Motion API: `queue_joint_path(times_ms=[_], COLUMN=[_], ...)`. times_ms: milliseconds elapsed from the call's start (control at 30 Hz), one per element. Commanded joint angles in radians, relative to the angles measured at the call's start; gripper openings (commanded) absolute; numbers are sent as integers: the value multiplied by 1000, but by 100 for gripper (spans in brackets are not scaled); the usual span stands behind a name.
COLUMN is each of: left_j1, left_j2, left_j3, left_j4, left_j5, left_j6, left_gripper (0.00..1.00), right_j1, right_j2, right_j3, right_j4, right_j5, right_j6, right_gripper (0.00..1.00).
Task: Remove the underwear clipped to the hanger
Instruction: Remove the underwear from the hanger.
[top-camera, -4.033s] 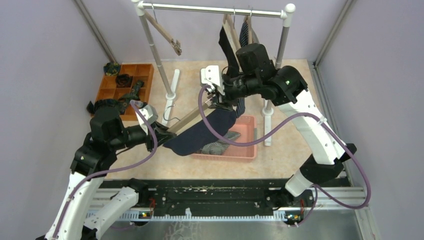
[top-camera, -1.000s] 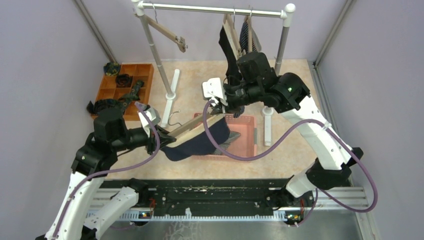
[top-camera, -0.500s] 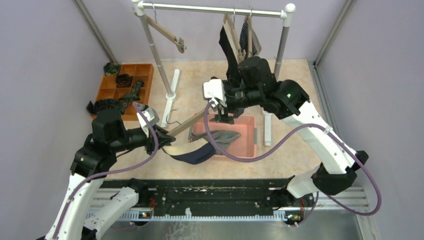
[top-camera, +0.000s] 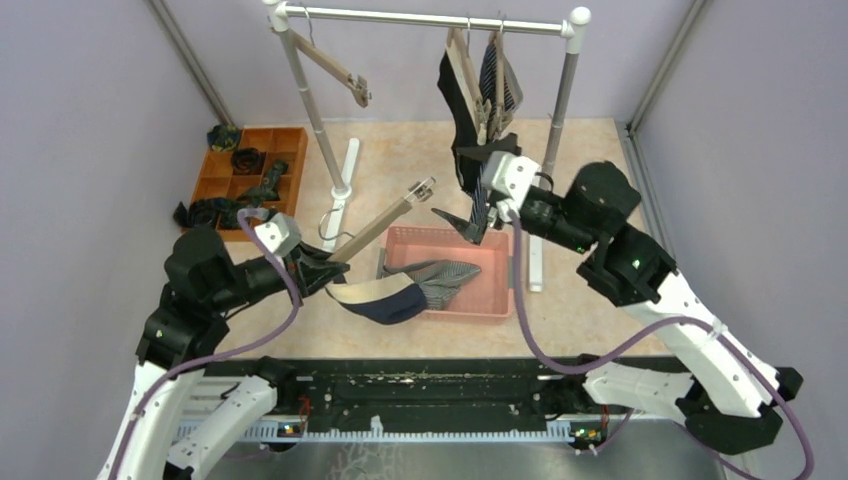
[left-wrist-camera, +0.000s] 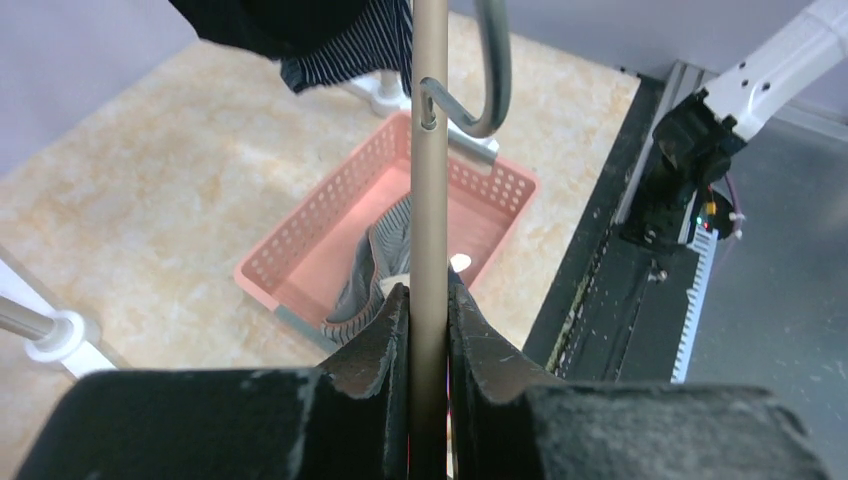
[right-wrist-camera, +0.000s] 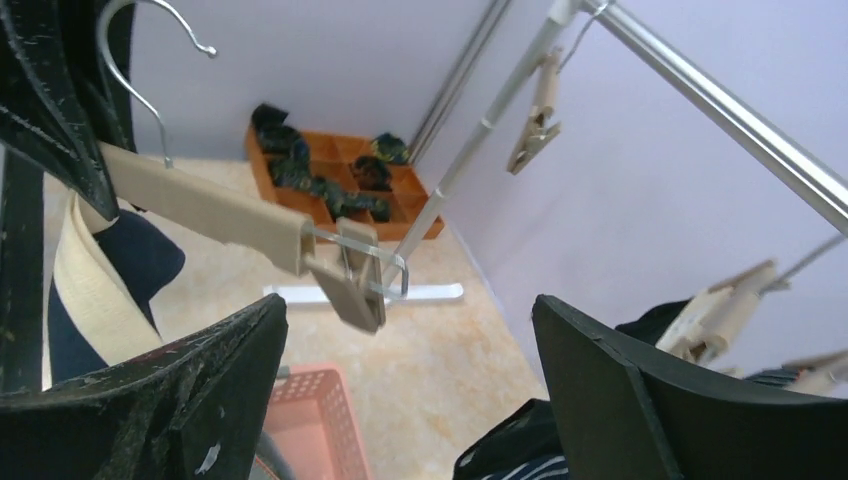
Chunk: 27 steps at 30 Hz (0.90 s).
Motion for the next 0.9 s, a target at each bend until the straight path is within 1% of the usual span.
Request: queue_joint_path(times_ms=[0,167,200,233,267,333,400,567,600,667,700,767,867], left_j1=[1,1,1,1,1,2,1,1,2,1,1,1,1], left_j2=[-67,-82,-80,-74,-64,-37,-7,80,95,131,141,166,209], left_j3=[-10,-59,-68,-76,-81,-93,-106,-135,-140,-153,-161,-183,-195], left_j4=[215,407,457,495,528,607,687,920,967,1053,1088,1192,1270], left_j5=[-13,6,13,27,45,85,110,196,212,237,245,265,303], left_j6=[-114,-213,-231,-246,-267,-307,-344,-450,-478,-529,-550,-598,-651], left_gripper=[0,0,0,0,0,0,0,0,0,0,0,0,0], right_j1=[4,1,-3,-7,-9,-13,-21,-53,-73,-129,-159,-207,-234], right_j2=[-109,-185,-191,-191,-191,-187,-186,-149,-134,-88,-61,6,98], right_j3=[-177,-418,-452,-480,-511,-549,-580,-630,-640,-662,-663,-647,-628], right_j4=[419,732,782,832,891,981,1077,1275,1328,1469,1538,1644,1817], right_j5=[92,101,92,81,72,57,40,-29,-52,-121,-161,-206,-242], right_j6=[195,345,371,400,420,450,482,547,585,678,766,890,1016], right_gripper=[92,93,97,99,99,96,90,82,79,78,78,78,77])
